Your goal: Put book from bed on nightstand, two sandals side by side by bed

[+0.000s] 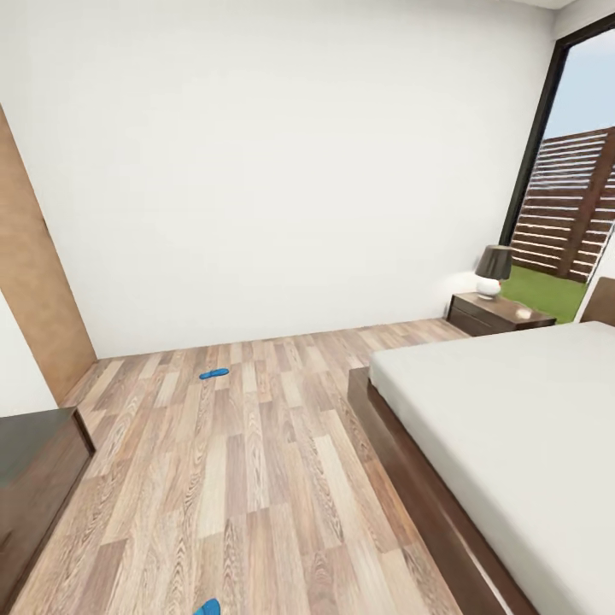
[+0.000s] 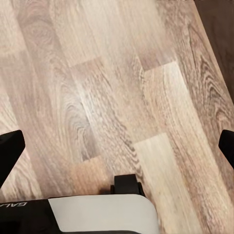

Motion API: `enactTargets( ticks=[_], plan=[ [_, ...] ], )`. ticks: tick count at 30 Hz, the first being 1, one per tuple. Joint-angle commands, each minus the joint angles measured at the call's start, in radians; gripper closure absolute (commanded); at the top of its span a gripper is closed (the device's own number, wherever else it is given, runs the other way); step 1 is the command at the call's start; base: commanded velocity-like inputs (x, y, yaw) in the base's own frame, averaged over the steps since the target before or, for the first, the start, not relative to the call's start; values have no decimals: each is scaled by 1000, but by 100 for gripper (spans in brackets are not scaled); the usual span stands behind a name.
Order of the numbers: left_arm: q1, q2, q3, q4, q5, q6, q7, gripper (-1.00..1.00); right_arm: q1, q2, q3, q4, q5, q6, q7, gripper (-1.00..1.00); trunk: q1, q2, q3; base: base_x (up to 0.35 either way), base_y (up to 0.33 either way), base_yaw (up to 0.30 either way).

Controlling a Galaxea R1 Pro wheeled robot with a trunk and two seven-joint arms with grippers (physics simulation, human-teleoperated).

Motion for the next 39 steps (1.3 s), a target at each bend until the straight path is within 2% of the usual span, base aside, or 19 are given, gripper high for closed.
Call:
enactTargets(
  ticks=[1,39],
  plan=[
    [0,-1,2,0,-1,0,0,-100,0,-1,-2,0,0,-2,0,-100,0,0,-1,0,0,57],
    [0,-1,3,-1,1,-1,0,-100,0,-3,-3,0,-2,-2,0,-100,0,0,-1,0,0,281]
  ],
)
